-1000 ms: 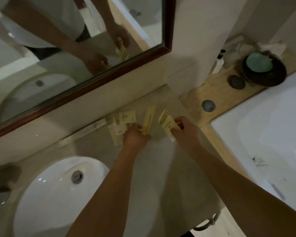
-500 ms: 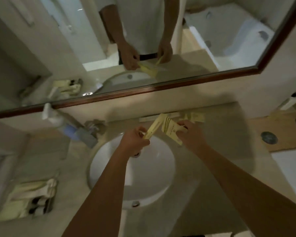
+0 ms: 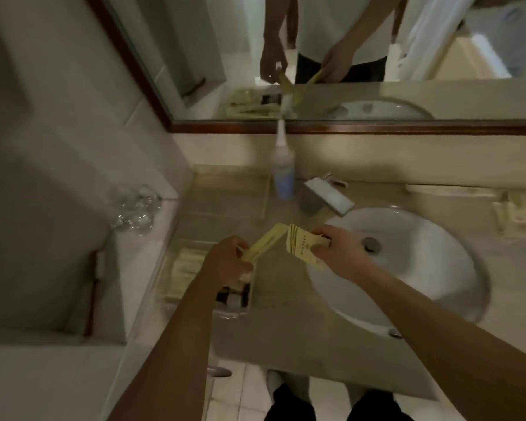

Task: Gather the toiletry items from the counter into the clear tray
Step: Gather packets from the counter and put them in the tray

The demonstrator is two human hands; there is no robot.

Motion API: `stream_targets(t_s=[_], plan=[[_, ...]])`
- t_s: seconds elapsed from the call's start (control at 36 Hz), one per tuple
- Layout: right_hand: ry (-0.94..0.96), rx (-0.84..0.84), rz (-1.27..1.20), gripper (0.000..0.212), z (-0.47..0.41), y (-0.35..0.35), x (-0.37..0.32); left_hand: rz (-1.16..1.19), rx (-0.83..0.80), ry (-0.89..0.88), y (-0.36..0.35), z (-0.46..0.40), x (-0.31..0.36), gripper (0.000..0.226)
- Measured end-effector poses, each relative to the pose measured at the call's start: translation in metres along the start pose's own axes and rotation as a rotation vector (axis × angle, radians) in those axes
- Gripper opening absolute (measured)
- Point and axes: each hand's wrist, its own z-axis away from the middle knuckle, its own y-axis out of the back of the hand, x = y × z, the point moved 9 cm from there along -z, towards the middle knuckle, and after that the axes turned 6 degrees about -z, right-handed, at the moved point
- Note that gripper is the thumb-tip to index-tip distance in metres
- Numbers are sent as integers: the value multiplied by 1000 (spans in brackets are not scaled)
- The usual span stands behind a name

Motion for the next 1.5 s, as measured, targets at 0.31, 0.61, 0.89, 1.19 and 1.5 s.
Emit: stream_targets(t_s=[0.31, 0.61, 0.89, 1.19, 1.5], plan=[[-9, -161, 2, 33, -35, -127, -39, 42, 29, 88, 50, -21, -128, 41], [-89, -238, -45, 45, -55, -168, -38, -111, 13, -59, 48, -59, -152, 48], [-158, -240, -48, 44, -65, -192, -47, -303, 151, -189, 49, -79, -153, 29], [-71, -385, 22, 34, -66, -265, -80, -227, 286, -65, 72, -60, -177, 25], [144, -326, 248, 33, -65, -291, -93, -216, 245, 1, 72, -36, -189, 30]])
